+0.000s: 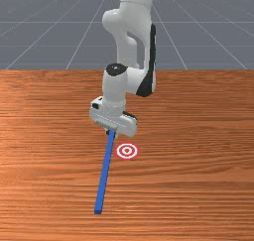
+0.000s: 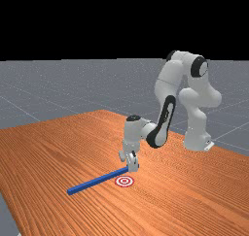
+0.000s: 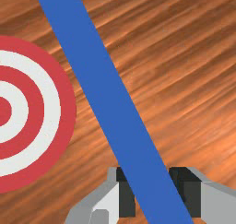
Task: Pull the pivot to the target area
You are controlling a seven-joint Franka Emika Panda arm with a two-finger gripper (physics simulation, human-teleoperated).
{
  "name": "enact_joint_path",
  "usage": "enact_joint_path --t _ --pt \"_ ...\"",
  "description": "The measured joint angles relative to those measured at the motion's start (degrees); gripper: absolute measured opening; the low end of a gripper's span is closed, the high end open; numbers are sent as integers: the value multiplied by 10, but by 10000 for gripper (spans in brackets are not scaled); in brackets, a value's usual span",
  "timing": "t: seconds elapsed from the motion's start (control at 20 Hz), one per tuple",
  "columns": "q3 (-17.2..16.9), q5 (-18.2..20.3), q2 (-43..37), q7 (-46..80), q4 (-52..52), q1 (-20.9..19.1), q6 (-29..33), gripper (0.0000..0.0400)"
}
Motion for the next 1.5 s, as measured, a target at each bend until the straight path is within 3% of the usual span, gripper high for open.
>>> enact_joint_path --t 0.2,0.25,0.35,0.45,0.7,0.75,0.8,0.9,1.1,1.2,1.3,1.35,1.5 --pt "-31 22 8 155 9 103 -24 121" --pt "35 -48 -14 -91 -16 54 39 96" --pt "28 -48 -11 -62 -5 77 13 97" --pt "29 -41 -11 -55 -10 78 28 95" --pt "40 -40 -15 -107 -19 28 47 95" --pt "40 -40 -15 -110 -18 25 47 205" --pt "48 -36 -16 -120 -15 13 38 282" --pt "49 -35 -16 -122 -24 10 66 356" --pt "48 -34 -25 -125 -33 8 75 394" --pt "18 -52 -21 -104 -21 35 42 398" --pt "-1 -59 -4 -86 -14 56 49 400" --pt "-6 -59 4 -85 -9 68 54 369" --pt "19 -52 9 -98 -1 68 66 135"
